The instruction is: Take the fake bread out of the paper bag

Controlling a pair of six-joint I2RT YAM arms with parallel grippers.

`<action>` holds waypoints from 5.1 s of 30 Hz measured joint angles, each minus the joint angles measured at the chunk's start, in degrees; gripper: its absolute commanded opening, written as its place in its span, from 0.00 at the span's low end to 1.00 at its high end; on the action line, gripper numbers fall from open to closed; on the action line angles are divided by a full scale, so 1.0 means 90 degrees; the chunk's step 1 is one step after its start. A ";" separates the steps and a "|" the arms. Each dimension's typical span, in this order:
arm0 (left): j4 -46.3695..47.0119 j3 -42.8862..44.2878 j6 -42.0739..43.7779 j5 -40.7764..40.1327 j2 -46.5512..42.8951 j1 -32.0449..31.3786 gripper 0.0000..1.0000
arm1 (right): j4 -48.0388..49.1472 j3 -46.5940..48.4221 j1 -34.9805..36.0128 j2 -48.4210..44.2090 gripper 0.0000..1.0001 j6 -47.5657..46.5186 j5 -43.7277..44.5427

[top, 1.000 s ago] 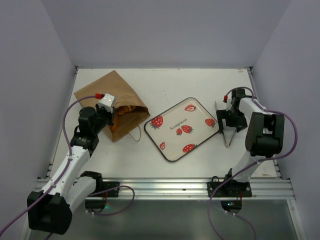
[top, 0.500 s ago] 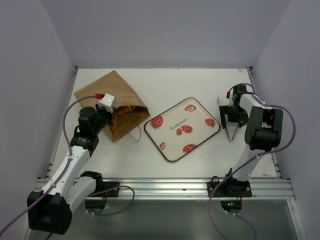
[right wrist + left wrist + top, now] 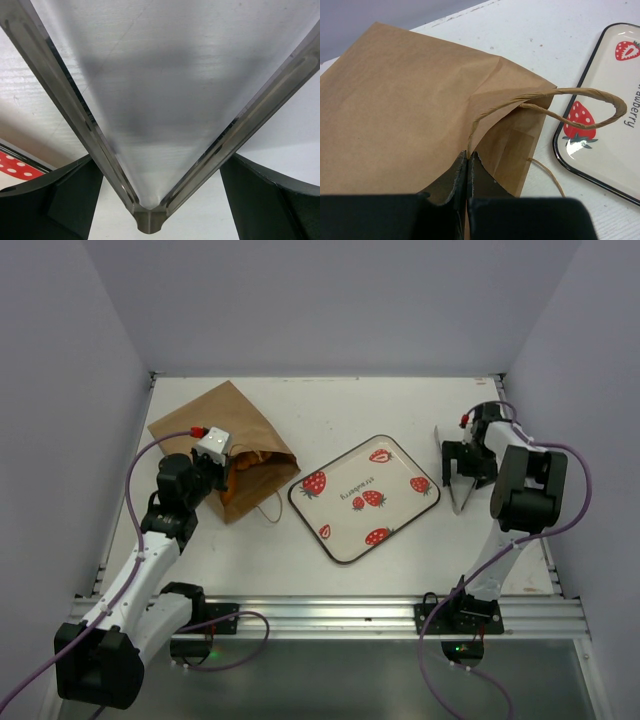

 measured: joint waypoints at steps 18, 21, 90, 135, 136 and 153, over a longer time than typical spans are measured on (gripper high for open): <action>-0.0002 0.0000 0.0000 0.0010 0.0002 0.0000 0.00 | 0.0449 -0.0216 -0.0087 -0.0112 0.53 0.0347 0.0049; -0.0002 0.0000 0.0000 0.0010 0.0002 0.0000 0.00 | 0.0624 -0.0270 -0.0109 -0.0143 0.39 0.0265 0.0032; 0.0085 0.0005 -0.0216 0.0425 -0.0226 0.0000 0.00 | -0.0755 -0.1076 0.2577 -0.4432 0.45 -0.2793 -0.3611; 0.0136 0.0338 -0.1603 0.0573 -0.0182 0.0000 0.00 | 0.3738 -0.0529 0.5734 -0.1214 0.46 0.2793 -0.3762; 0.0131 0.0338 -0.1600 0.0571 -0.0189 0.0000 0.00 | 0.3752 -0.0529 0.5734 -0.1214 0.46 0.2793 -0.3742; 0.0117 0.0338 -0.1600 0.0571 -0.0262 0.0000 0.00 | 0.3781 -0.0590 0.5734 -0.1217 0.48 0.2905 -0.3638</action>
